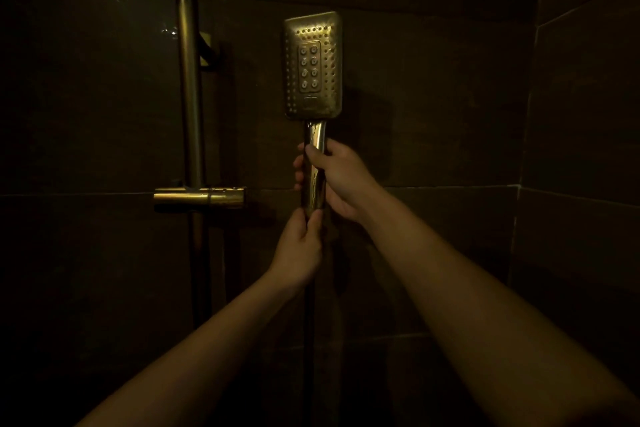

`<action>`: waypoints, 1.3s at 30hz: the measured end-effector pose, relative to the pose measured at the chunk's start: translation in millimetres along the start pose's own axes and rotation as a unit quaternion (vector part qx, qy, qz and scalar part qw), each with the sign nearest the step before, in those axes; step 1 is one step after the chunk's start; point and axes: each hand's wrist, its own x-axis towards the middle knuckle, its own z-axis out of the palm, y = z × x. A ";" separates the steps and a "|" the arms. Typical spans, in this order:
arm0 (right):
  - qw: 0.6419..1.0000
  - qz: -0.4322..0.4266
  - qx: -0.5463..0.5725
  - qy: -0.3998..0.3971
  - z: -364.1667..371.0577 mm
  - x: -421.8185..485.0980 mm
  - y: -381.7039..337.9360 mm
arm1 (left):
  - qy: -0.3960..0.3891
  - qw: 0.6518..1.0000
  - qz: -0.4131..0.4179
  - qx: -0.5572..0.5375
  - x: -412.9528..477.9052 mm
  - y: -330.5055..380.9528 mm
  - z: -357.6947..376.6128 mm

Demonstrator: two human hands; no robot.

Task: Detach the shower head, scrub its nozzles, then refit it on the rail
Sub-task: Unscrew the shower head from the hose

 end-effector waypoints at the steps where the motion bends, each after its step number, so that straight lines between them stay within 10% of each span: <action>1: 1.000 0.001 0.004 -0.009 -1.1 -1.4 1.0 | -0.005 1.000 -0.006 -0.003 -2.1 -0.5 0.3; 15: 0.976 0.038 0.170 -0.128 -16.1 -5.7 8.6 | -0.174 0.967 -0.080 -0.165 -9.8 10.9 -20.1; 25: 0.992 0.015 0.114 -0.052 -4.7 -6.5 2.7 | 0.009 0.999 -0.011 -0.043 -13.1 15.1 -24.3; 39: 0.995 0.015 0.082 -0.051 4.3 -10.3 -4.7 | -0.044 0.980 -0.101 -0.165 -14.9 14.8 -39.3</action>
